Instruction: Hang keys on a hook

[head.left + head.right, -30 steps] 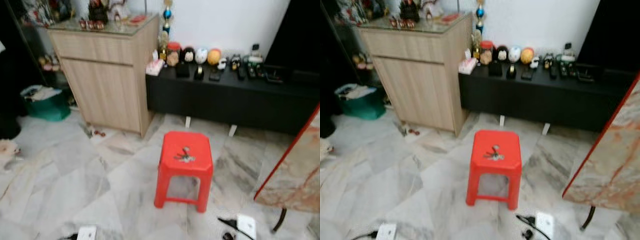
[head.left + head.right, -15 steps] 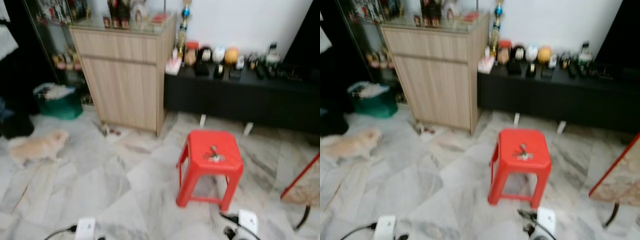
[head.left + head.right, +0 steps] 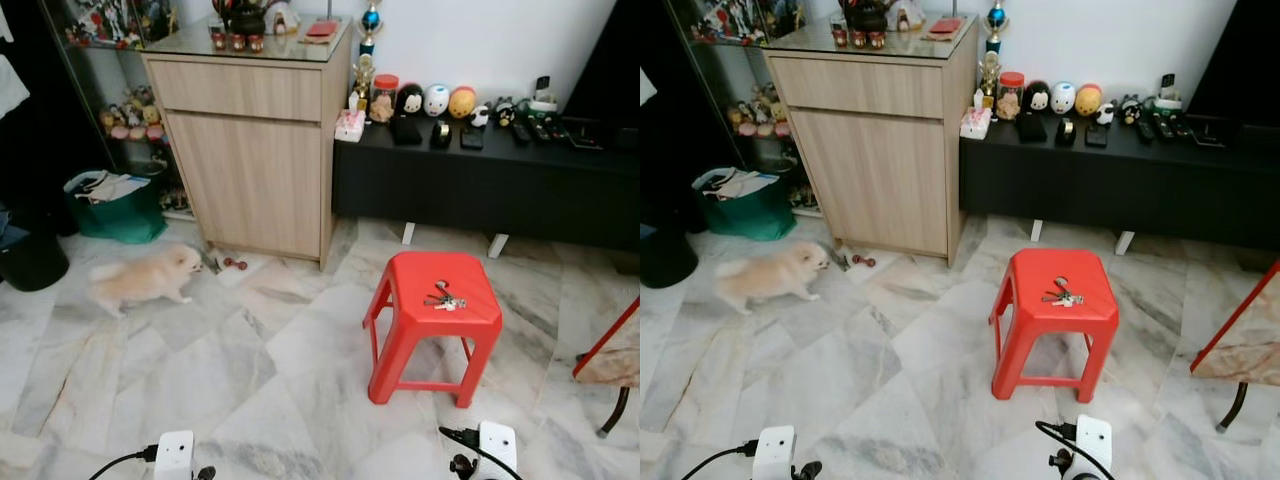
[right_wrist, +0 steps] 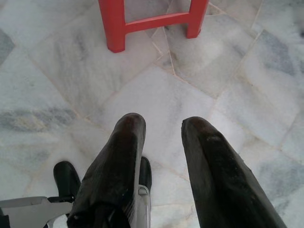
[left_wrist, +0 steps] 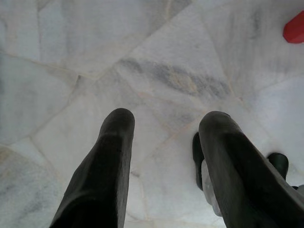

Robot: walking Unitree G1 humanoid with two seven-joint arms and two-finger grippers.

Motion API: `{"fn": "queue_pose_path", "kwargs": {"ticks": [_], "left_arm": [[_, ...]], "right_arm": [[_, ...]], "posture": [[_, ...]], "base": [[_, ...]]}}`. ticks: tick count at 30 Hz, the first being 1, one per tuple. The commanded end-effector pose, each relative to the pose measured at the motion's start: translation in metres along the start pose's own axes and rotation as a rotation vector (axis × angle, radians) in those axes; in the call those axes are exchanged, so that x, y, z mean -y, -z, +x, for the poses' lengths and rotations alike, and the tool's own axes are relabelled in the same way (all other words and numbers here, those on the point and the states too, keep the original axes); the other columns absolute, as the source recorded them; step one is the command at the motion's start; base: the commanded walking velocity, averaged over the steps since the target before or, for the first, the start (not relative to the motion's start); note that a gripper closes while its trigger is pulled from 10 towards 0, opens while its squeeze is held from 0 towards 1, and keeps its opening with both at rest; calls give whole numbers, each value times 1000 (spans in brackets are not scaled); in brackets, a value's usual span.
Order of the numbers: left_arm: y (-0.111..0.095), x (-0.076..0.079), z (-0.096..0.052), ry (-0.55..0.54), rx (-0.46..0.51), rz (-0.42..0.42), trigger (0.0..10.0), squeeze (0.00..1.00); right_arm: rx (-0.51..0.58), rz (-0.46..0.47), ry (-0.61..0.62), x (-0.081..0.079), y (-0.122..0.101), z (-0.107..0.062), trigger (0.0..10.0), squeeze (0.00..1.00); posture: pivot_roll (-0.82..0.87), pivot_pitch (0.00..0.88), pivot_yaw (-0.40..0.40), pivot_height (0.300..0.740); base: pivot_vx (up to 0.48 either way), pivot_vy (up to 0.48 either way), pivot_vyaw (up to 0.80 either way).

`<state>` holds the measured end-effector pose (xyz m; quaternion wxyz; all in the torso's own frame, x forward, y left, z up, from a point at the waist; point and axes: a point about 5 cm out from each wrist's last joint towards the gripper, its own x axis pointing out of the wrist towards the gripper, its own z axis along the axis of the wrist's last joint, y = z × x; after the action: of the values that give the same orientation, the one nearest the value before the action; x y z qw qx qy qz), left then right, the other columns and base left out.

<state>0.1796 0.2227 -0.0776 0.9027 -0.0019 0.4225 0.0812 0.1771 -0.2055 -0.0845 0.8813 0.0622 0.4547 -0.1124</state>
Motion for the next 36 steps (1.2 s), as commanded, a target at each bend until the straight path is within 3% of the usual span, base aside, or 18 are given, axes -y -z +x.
{"fn": "queue_pose_path", "kwargs": {"ticks": [1,25,36], "left_arm": [[4,1,-1,11,-14,0,10000,0],[6,2,-1,25,-16,1,10000,0],[4,2,-1,30,-8,1,10000,0]], "right_arm": [[13,18,-3,0,-2,0,10000,0],[16,-4,0,0,-1,0,10000,0],[33,37,16,2,-5,0,10000,0]], "posture": [[38,0,-7,740],[39,0,-9,740],[41,0,-10,740]], "base": [[259,0,581],[277,0,35],[293,0,0]]}}
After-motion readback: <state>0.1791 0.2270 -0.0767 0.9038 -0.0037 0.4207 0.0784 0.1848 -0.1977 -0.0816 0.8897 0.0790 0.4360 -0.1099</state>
